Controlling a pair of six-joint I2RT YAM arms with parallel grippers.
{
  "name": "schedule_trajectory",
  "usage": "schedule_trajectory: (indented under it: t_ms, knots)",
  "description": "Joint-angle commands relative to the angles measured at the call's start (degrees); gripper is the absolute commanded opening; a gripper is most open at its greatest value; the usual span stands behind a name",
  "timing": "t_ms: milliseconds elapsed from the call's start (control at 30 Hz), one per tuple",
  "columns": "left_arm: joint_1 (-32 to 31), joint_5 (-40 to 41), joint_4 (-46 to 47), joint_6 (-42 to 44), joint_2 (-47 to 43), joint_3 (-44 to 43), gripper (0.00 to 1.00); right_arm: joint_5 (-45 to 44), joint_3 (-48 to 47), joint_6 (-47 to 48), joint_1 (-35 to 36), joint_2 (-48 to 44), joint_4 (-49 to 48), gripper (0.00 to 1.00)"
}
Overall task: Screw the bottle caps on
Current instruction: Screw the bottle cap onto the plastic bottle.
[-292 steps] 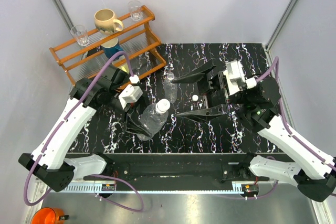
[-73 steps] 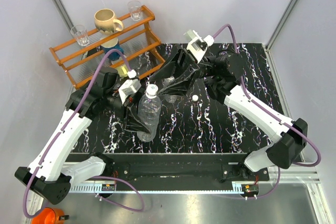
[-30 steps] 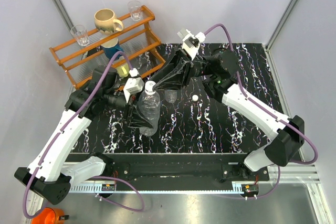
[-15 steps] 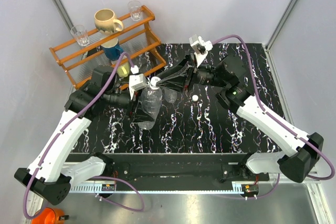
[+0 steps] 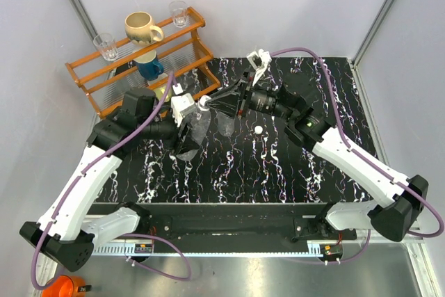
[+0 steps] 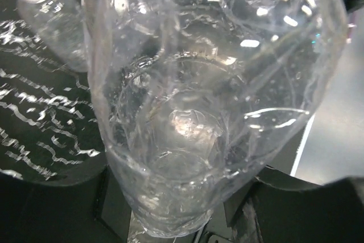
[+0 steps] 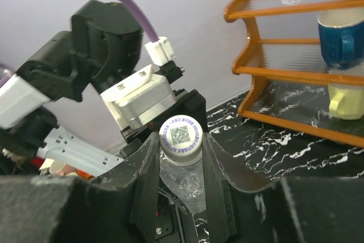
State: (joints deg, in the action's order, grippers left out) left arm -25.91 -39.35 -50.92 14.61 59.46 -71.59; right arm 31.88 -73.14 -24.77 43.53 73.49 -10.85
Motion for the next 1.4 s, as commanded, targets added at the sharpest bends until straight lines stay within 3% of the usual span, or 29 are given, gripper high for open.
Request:
schedule_trajectory:
  t_ms: [0,67,200,233,300,333,567,667,733,767,800,833,867,967,1133,1367]
  knots:
    - [1.04,14.11,10.84,-1.61,-0.93,-0.22,0.0,-0.49,-0.77,-4.66,3.84,1.3,10.41,0.08]
    - [0.95,16.49,10.92,-1.17,-1.19,0.14,0.0,-3.13,-1.47,-5.37,5.07,1.74,12.69,0.08]
    - [0.95,17.47,11.01,-0.64,-1.45,0.93,0.0,-7.26,-3.49,-5.55,7.01,2.62,15.42,0.19]
    - [0.86,16.95,11.01,-0.72,-1.63,1.1,0.0,-7.88,-3.76,-5.29,7.1,2.45,15.68,0.32]
    - [0.95,14.05,10.66,-0.72,-1.98,1.45,0.0,-8.67,-4.02,-3.89,7.1,1.83,15.6,0.43]
    - [0.95,12.82,10.57,-0.9,-2.07,1.8,0.0,-9.55,-4.11,-3.27,7.1,1.13,15.95,0.57]
    - [0.86,-0.26,9.17,-0.55,-2.69,2.69,0.0,-12.19,-6.92,4.72,7.1,-4.49,18.58,0.93]
    - [0.95,-7.19,8.38,-0.37,-2.6,2.6,0.0,-12.63,-7.97,7.8,7.1,-7.13,20.69,0.97]
    - [0.86,-12.04,7.59,-0.46,-2.51,2.6,0.0,-12.54,-8.15,11.58,7.01,-8.97,22.36,0.94]
    - [0.95,-18.59,6.72,-0.03,-2.33,2.42,0.0,-11.76,-7.72,14.2,6.92,-9.85,22.37,0.91]
    - [0.95,-22.92,5.75,0.76,-2.16,2.34,0.0,-8.79,-7.37,15.88,6.83,-10.64,22.28,0.83]
    - [0.95,-27.31,4.78,1.47,-2.07,2.33,0.0,-6.68,-6.84,17.55,6.66,-12.48,21.67,0.83]
    - [0.95,-35.8,3.56,2.52,-1.9,2.51,0.0,-4.22,-5.44,20.35,6.4,-13.54,20.79,0.83]
    - [0.95,-45.78,3.45,2.0,-1.11,3.04,0.0,8.43,-2.8,21.52,5.17,-16.54,14.65,0.88]
    - [0.95,-51.96,3.46,1.47,-0.05,2.95,0.0,17.59,-3.76,17.23,2.36,-12.08,5.35,0.86]
    - [0.95,-52.49,3.8,0.95,-0.75,3.48,0.0,26.91,-2.96,-4.81,-0.9,-2.67,-21.65,0.79]
